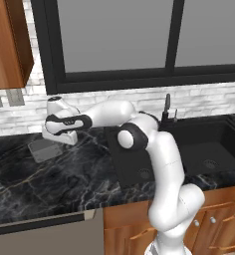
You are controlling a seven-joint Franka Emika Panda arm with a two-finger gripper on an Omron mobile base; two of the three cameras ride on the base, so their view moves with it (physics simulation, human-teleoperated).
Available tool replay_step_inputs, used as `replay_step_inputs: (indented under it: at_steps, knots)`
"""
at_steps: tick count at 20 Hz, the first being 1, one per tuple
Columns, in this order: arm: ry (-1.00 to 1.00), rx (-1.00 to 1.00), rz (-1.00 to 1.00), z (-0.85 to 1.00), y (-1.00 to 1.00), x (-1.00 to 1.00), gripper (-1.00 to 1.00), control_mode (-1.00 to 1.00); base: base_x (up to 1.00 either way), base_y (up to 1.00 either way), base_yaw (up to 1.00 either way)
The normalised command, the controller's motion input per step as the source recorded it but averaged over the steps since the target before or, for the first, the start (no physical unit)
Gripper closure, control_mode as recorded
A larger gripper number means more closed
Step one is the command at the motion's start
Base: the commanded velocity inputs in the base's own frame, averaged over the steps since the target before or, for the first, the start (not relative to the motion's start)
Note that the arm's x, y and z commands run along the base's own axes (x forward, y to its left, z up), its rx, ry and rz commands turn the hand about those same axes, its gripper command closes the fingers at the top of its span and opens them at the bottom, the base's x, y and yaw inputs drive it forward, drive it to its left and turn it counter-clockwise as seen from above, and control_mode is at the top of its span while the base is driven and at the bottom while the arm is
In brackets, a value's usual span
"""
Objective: Place the tupperware in the left basin and the mug in the right basin of the sink.
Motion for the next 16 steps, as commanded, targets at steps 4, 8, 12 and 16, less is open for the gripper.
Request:
replay_step_inputs:
  at_steps: [4, 8, 12, 16]
  knots:
    - [0.10, 0.00, 0.00, -0.14, 0.00, 0.00, -1.00, -1.00, 0.00, 0.00, 0.00]
    - [0.04, 0.00, -0.01, -0.17, 0.00, 0.00, -1.00, -1.00, 0.00, 0.00, 0.00]
    - [0.00, 0.00, -0.01, -0.15, 0.00, 0.00, 1.00, -1.00, 0.00, 0.00, 0.00]
    - [0.00, 0.00, -0.06, -0.04, -0.01, -0.04, 1.00, -1.00, 0.00, 0.00, 0.00]
